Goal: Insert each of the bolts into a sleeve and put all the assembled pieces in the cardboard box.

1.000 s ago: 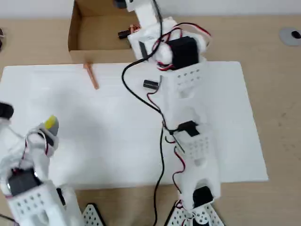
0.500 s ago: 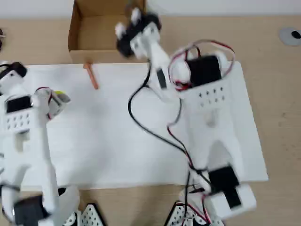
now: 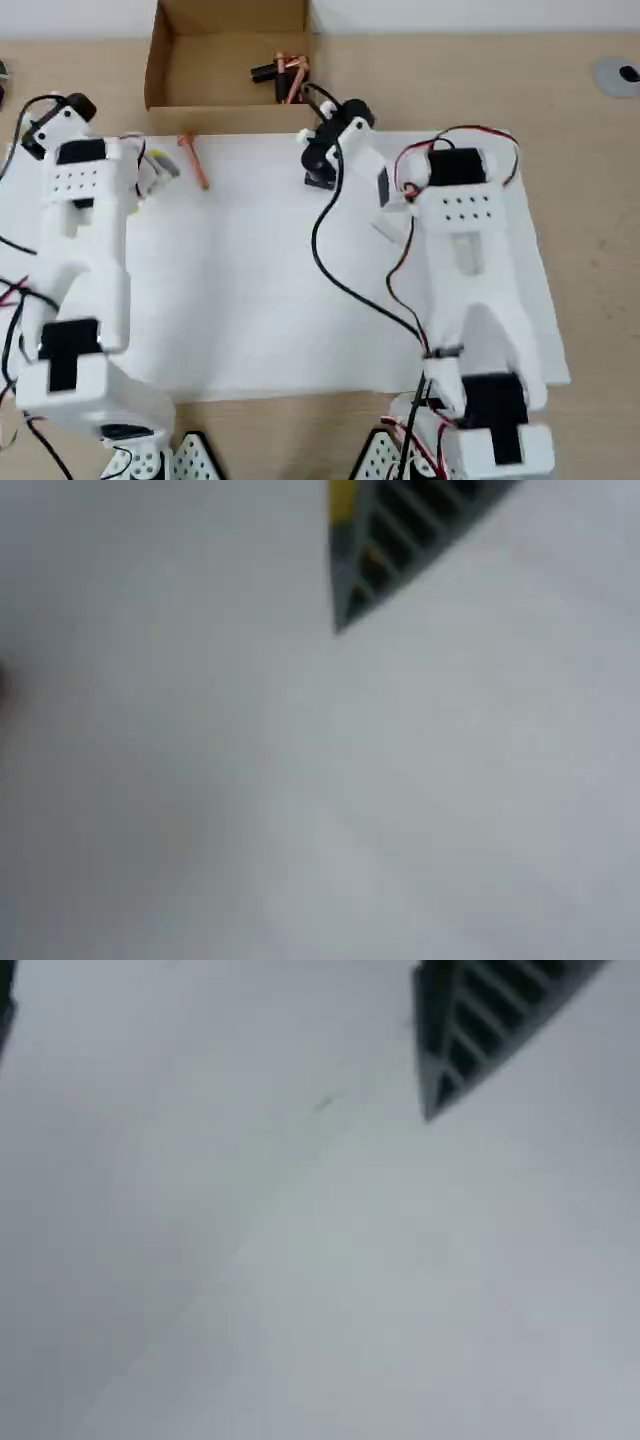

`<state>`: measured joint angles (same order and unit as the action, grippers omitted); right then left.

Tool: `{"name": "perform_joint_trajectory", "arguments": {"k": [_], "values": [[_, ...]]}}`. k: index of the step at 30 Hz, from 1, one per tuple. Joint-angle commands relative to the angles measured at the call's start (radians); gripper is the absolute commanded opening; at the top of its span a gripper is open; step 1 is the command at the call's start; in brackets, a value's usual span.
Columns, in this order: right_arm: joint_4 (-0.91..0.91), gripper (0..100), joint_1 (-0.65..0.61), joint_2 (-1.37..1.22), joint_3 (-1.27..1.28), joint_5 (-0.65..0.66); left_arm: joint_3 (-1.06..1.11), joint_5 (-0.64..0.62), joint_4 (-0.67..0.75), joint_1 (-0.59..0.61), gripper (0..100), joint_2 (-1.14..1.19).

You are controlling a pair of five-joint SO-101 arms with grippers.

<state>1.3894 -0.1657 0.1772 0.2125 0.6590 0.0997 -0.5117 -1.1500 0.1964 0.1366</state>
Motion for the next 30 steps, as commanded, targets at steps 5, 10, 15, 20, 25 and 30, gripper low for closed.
{"name": "perform_joint_trajectory", "arguments": {"k": [5, 10, 15, 20, 25, 30], "values": [[-0.018, 32.6, -0.012, -0.114, -0.028, 0.02, -0.285, -0.141, 0.003, -0.129, 29, 0.254], [-0.005, 32.6, -0.01, -0.136, -0.028, 0.02, -0.442, -0.133, -0.044, -0.166, 29, 0.398], [-0.005, 32.6, -0.054, -0.142, -0.025, 0.018, -0.62, -0.064, -0.155, -0.163, 29, 0.42], [-0.005, 32.6, -0.12, -0.142, -0.018, 0.018, -0.68, 0.052, -0.153, -0.166, 29, 0.42], [-0.052, 32.6, -0.147, -0.142, -0.039, -0.023, -0.687, 0.173, -0.152, -0.166, 29, 0.423], [-0.112, 32.6, -0.15, -0.147, -0.113, -0.026, -0.681, 0.222, -0.152, -0.166, 29, 0.424]]}}
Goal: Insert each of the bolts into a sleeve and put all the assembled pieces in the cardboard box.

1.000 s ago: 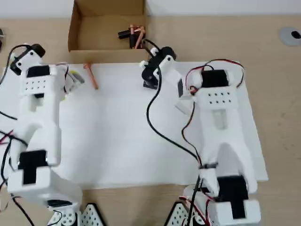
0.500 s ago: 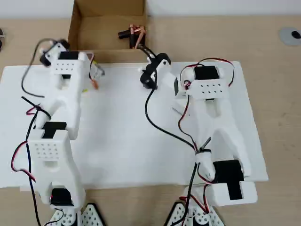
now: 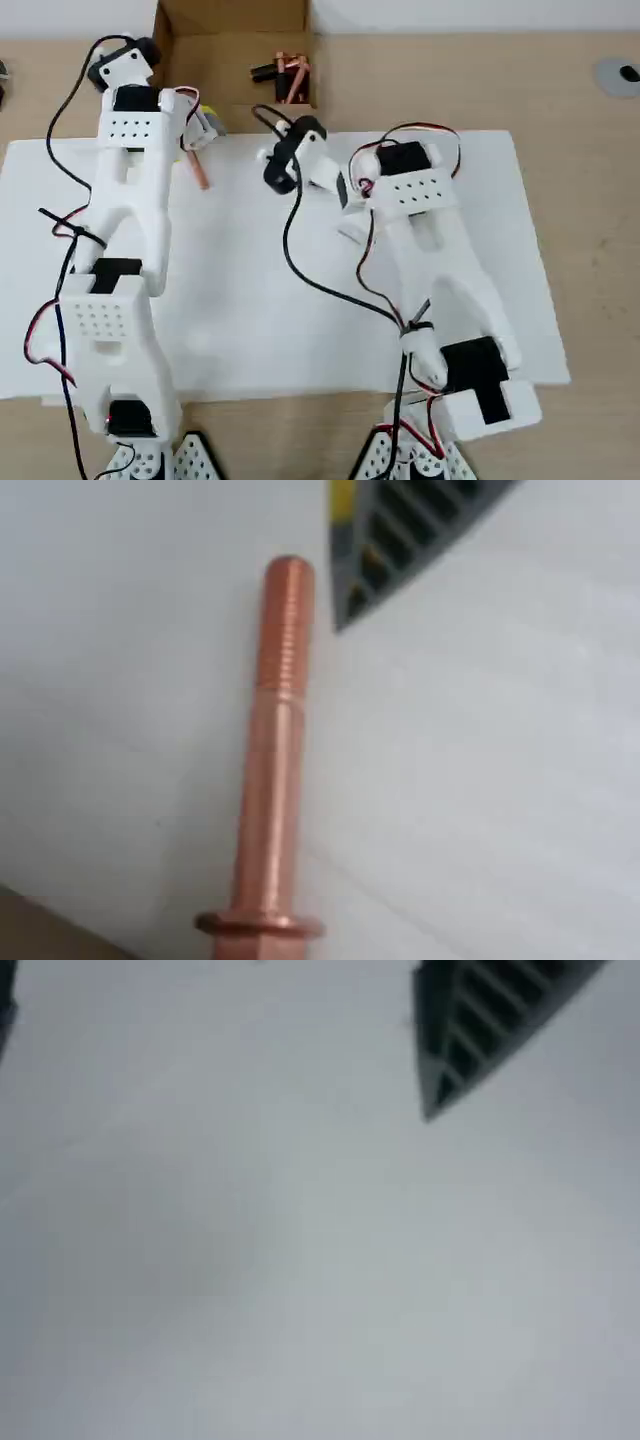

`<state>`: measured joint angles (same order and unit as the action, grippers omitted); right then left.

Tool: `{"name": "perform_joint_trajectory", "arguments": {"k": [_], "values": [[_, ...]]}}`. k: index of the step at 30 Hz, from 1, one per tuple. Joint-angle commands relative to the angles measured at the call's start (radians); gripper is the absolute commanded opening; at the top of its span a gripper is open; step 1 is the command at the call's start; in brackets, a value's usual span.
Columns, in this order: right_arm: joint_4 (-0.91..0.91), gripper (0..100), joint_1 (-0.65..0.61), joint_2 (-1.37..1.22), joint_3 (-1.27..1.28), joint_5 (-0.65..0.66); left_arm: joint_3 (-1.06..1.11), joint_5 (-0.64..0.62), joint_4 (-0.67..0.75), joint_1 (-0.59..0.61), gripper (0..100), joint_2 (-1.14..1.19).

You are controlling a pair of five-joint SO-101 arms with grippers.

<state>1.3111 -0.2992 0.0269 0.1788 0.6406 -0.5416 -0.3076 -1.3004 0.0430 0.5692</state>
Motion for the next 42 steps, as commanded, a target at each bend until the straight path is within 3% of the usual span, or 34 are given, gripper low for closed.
{"name": "perform_joint_trajectory", "arguments": {"k": [1, 10, 21, 42], "values": [[-0.043, 32.6, -0.027, -0.005, -0.097, -0.006, -0.04, 0.02, -0.002, -0.012, 29, -0.002], [-0.037, 32.5, -0.136, -0.274, -0.268, 0.137, -0.049, 0.017, 0.018, 0.003, 29, 0.061], [0.075, 32.5, -0.134, -0.441, -0.562, 0.184, -0.023, 0.017, 0.052, 0.014, 29, 0.068], [0.109, 32.5, -0.042, -0.694, -0.765, 0.219, -0.006, 0.017, 0.055, 0.015, 29, 0.068]]}}
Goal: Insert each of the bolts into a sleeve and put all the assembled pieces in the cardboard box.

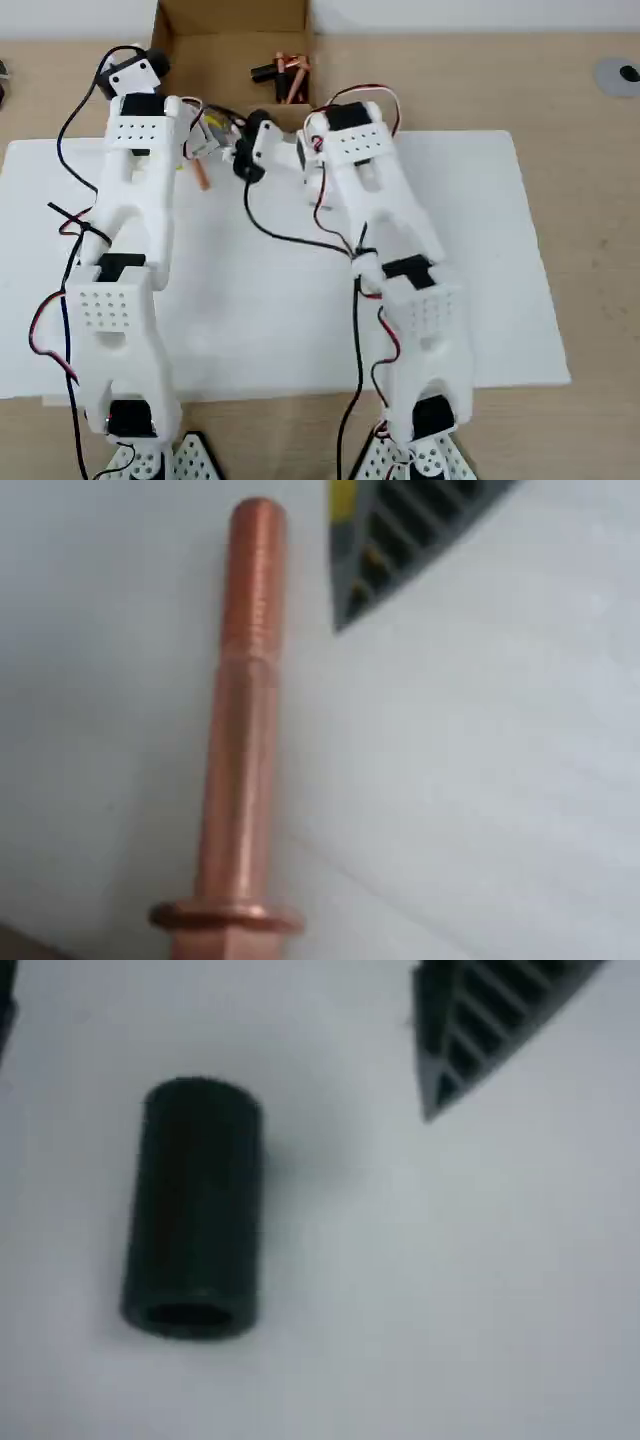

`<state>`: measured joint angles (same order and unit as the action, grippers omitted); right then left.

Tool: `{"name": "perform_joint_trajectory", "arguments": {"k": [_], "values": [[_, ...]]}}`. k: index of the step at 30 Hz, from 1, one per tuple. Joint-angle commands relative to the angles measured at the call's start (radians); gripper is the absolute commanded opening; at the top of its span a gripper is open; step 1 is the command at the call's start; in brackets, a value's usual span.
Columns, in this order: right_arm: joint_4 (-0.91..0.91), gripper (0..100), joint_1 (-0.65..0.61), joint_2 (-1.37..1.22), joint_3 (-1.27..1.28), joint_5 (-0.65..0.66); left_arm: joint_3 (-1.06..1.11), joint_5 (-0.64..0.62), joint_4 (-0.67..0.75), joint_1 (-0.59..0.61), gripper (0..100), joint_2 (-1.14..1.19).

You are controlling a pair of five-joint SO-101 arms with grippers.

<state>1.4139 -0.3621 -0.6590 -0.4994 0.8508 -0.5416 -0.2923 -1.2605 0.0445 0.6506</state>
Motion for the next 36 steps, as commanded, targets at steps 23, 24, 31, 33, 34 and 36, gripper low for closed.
{"name": "perform_joint_trajectory", "arguments": {"k": [23, 24, 31, 33, 34, 36], "values": [[0.127, 32.4, 0.022, -0.275, -0.42, 0.011, -0.006, 0.002, 0.015, 0.014, 29, -0.012], [0.127, 32.4, 0.024, -0.283, -0.429, 0.011, -0.006, 0.002, 0.015, 0.018, 29, -0.012], [0.126, 32.4, 0.024, -0.303, -0.443, 0.005, -0.006, -0.107, 0.015, 0.075, 29, -0.012], [0.126, 32.4, 0.024, -0.305, -0.441, 0.005, -0.006, -0.117, 0.015, 0.083, 29, -0.012], [0.127, 32.4, 0.024, -0.305, -0.441, 0.005, -0.006, -0.117, 0.015, 0.083, 29, -0.012], [0.127, 32.4, 0.024, -0.305, -0.441, 0.005, -0.006, -0.114, 0.015, 0.08, 29, -0.012]]}}
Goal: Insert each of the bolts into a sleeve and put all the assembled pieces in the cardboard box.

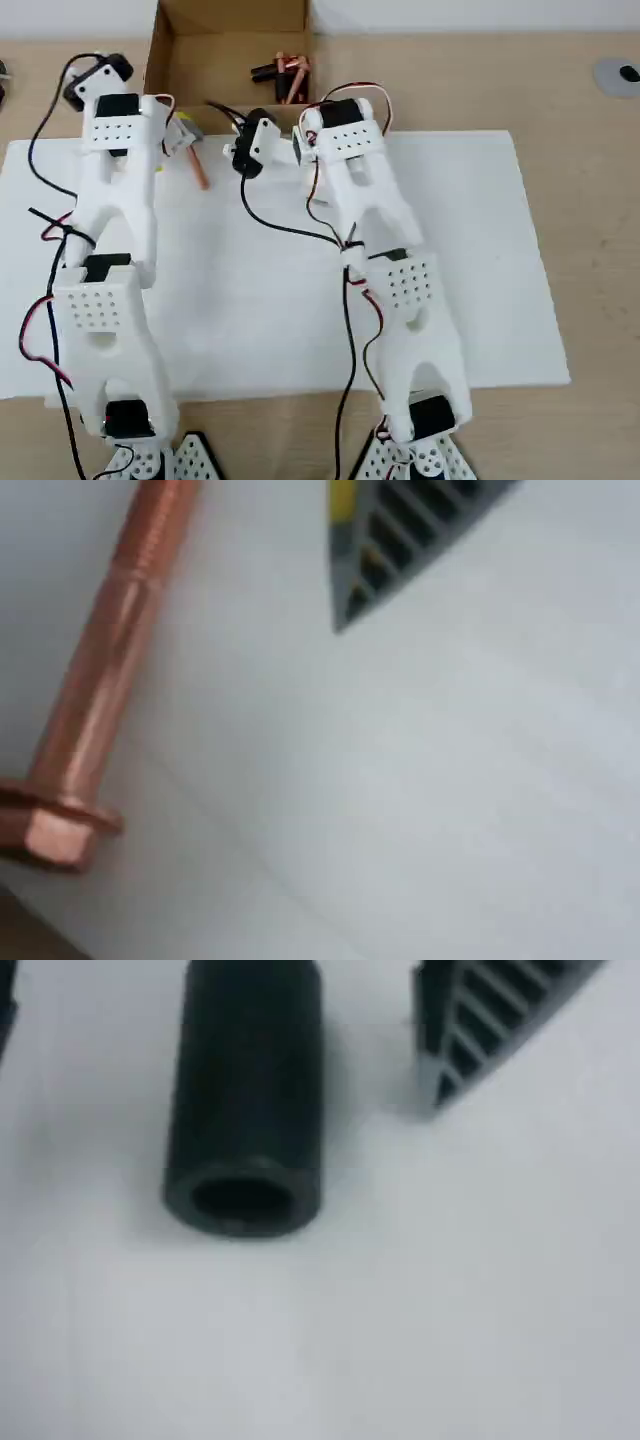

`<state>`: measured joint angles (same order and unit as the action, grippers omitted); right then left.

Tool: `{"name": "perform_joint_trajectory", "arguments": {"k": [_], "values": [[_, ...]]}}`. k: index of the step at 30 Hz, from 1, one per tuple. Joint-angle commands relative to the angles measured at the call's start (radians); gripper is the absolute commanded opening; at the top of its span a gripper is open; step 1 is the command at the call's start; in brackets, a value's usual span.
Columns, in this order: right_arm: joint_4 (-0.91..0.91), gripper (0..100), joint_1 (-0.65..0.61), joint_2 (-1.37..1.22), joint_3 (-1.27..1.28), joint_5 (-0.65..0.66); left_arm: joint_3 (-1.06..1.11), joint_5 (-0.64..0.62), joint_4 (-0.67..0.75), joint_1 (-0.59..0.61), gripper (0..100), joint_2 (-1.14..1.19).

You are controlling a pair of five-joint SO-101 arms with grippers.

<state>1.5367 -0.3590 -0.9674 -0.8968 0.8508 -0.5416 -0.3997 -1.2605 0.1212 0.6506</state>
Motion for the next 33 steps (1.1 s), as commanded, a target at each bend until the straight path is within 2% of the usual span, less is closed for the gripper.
{"name": "perform_joint_trajectory", "arguments": {"k": [1, 6, 14, 33], "values": [[0.005, 32.4, 0.021, 0.004, -0.044, 0.005, -0.006, -0.006, 0.015, 0.002, 29, -0.012], [0.006, 31.7, 0.021, 0.004, -0.044, 0.005, -0.006, -0.006, 0.015, 0.002, 29, -0.012], [0.025, 15.4, 0.021, 0.008, -0.045, 0.003, -0.006, -0.005, 0.015, 0.002, 29, -0.012], [0.089, 15.1, 0.019, 0.002, -0.097, 0.005, -0.006, -0.005, 0.015, 0.002, 29, -0.012]]}}
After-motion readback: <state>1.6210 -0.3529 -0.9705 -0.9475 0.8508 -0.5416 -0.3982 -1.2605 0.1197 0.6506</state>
